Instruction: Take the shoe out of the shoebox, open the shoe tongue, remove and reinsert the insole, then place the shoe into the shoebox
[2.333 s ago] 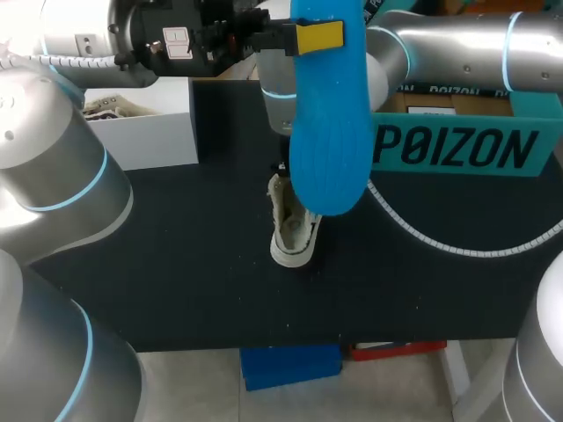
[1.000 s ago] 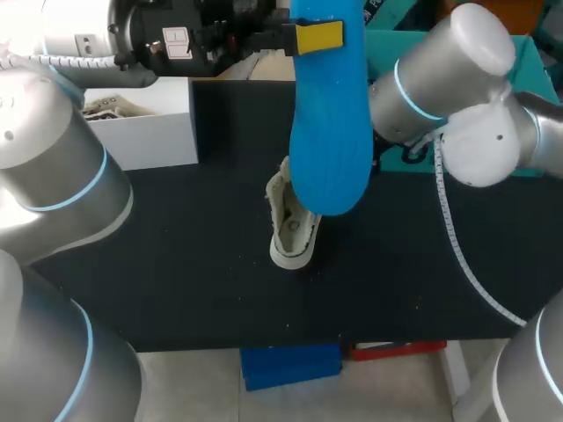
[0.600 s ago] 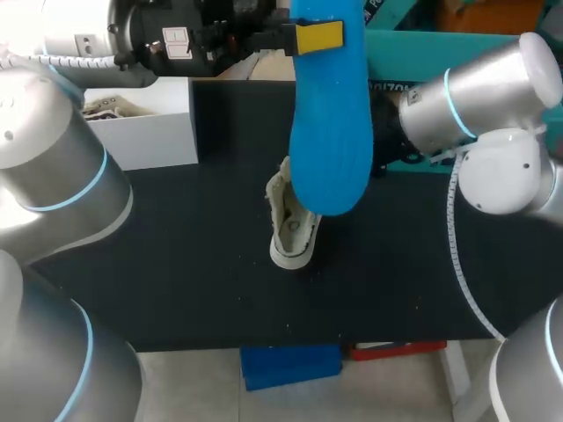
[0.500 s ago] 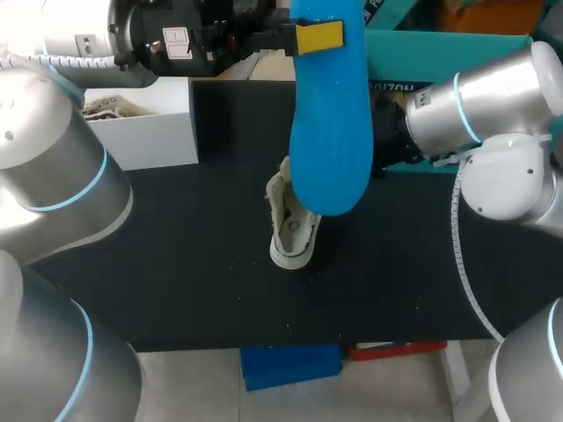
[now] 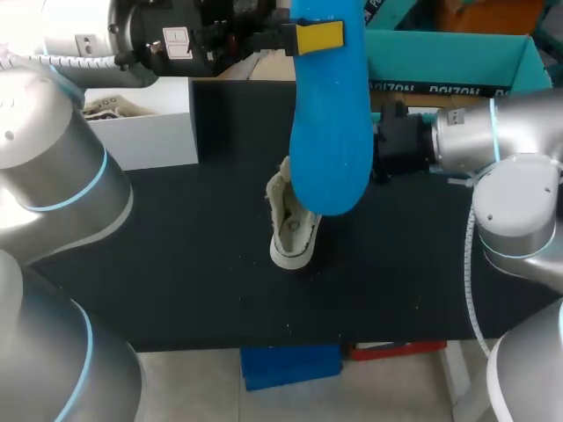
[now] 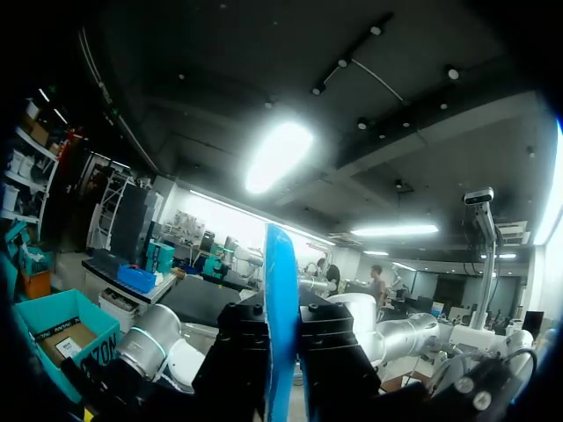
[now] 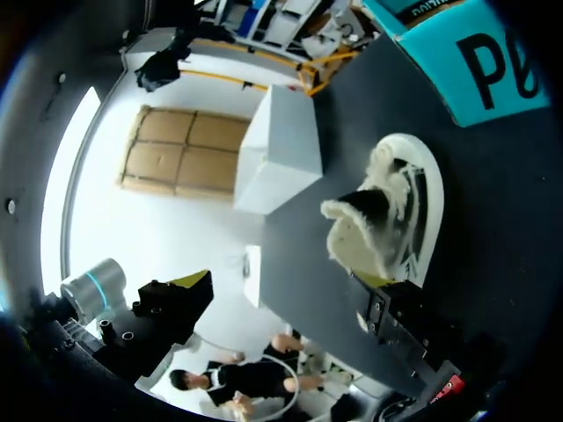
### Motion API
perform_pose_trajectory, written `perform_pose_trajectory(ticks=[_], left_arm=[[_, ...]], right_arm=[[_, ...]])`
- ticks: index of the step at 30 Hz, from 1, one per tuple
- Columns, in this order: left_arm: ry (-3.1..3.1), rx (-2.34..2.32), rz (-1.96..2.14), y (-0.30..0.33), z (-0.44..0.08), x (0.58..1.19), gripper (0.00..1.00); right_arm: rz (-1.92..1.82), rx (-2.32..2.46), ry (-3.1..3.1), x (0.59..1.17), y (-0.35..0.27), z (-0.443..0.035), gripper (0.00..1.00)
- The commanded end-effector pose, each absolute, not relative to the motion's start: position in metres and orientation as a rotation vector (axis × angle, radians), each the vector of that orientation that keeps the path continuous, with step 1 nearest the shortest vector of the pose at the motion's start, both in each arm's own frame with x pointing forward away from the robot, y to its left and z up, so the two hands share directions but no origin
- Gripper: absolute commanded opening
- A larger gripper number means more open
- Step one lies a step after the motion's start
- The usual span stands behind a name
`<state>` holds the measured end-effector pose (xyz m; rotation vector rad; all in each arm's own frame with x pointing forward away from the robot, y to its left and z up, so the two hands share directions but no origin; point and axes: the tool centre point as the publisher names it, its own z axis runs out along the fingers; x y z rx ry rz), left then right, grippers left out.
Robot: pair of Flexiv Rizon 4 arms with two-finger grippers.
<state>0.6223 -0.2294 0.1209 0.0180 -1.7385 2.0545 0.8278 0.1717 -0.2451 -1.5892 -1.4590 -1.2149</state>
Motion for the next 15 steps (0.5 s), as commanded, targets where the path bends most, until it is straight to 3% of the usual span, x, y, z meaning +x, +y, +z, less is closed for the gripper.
perform_pose_trajectory(ticks=[1, 15], left_arm=[[-1.739, 0.020, 2.057, -0.2308, 0.1206, 0.6218, 0.00], [-1.745, -0.018, 2.064, -0.2329, 0.1184, 0.6219, 0.00]], right_arm=[[-1.319, -1.422, -1.345, 0.8260, 0.1699, -0.2447, 1.00], [-1.350, -1.395, -1.309, 0.8239, 0.1695, -0.2408, 1.00]])
